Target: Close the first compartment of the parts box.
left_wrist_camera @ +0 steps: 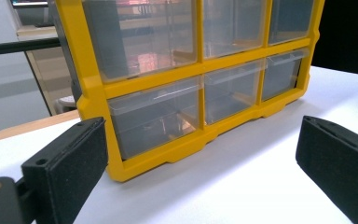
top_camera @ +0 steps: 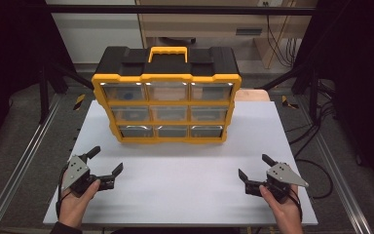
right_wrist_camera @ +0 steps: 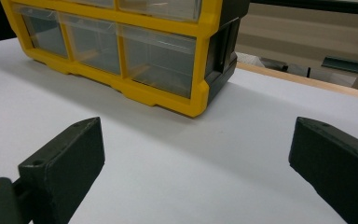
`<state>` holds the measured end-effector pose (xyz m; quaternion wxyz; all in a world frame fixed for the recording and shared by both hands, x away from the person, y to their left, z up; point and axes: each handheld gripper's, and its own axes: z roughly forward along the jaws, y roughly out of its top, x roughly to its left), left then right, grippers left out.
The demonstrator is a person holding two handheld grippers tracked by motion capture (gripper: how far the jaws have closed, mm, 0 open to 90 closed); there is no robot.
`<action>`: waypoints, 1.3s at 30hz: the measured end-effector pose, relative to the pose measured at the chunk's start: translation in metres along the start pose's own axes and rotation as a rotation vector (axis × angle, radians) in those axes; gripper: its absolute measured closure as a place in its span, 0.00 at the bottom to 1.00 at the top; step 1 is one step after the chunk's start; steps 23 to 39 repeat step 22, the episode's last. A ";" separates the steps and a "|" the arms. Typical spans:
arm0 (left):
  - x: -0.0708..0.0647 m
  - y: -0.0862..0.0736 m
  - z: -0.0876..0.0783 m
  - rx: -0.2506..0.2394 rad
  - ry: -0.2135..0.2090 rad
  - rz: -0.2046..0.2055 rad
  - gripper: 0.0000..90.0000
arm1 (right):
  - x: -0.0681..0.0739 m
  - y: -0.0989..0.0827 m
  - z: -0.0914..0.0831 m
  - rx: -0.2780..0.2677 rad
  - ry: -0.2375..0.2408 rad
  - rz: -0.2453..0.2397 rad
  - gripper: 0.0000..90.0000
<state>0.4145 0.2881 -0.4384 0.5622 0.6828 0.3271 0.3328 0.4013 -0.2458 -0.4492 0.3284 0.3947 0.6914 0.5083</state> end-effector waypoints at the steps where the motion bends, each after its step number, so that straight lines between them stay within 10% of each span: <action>1: 0.000 -0.001 -0.001 0.002 -0.003 0.003 0.02 | 0.000 0.000 0.000 0.002 -0.002 -0.001 0.04; 39: -0.008 -0.006 -0.014 -0.006 -0.039 0.011 0.02 | -0.008 -0.001 -0.005 -0.019 -0.045 0.027 0.04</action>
